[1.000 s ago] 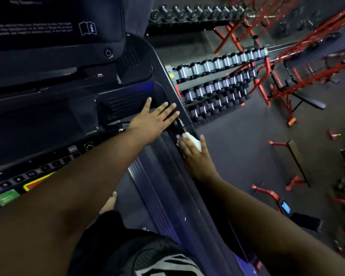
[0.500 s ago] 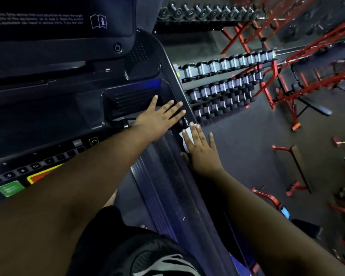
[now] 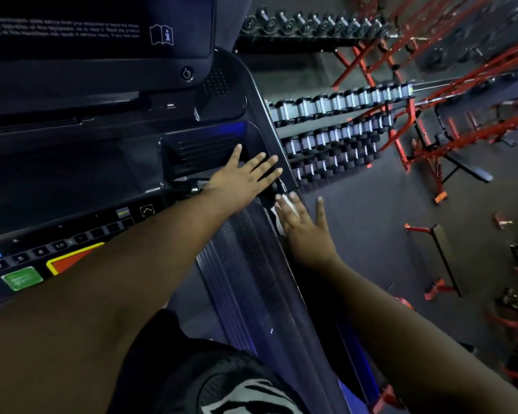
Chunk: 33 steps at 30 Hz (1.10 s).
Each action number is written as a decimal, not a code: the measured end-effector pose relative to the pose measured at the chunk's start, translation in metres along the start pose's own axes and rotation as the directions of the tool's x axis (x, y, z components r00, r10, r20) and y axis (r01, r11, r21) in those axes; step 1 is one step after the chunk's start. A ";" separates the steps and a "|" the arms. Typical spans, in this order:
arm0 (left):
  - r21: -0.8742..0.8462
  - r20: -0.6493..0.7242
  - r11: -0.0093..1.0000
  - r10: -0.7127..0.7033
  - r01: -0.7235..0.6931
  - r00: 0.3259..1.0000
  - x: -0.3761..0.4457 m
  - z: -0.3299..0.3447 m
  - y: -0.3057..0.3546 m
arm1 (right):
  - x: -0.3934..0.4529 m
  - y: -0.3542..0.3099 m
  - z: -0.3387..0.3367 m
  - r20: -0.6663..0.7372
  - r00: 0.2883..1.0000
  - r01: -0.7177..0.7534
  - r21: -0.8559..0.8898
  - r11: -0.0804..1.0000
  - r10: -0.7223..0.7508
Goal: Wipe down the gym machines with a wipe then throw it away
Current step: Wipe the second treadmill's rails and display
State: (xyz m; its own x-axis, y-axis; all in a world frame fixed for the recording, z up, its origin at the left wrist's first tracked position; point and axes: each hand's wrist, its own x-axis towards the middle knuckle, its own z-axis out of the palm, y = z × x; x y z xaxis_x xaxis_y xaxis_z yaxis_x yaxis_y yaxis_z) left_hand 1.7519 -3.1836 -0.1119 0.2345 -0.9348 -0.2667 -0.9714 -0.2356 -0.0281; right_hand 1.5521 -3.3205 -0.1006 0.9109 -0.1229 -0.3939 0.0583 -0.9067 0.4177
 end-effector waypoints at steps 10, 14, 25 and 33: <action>0.010 -0.014 1.000 -0.001 0.001 1.000 0.004 0.002 0.000 | -0.045 0.005 0.024 0.141 0.942 -0.337 0.394 0.855 0.305; 0.016 -0.008 1.000 -0.013 0.013 1.000 0.005 0.002 0.002 | 0.006 0.002 0.004 0.060 0.952 -0.293 0.459 0.839 0.300; -0.033 -0.024 0.999 -0.004 0.003 1.000 0.005 0.003 0.002 | -0.058 -0.016 0.046 -0.117 0.970 -0.134 0.476 0.869 0.214; -0.013 -0.023 1.000 0.000 0.000 1.000 0.009 0.006 0.003 | 0.002 -0.015 0.021 0.051 0.998 -0.017 -0.196 0.980 0.027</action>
State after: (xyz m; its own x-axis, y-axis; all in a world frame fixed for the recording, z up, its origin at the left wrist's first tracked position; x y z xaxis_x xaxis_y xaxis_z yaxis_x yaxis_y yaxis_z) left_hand 1.7513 -3.1914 -0.1207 0.2352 -0.9408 -0.2441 -0.9710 -0.2387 -0.0155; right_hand 1.5446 -3.3154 -0.1255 0.8903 -0.1678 -0.4234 0.1223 -0.8076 0.5770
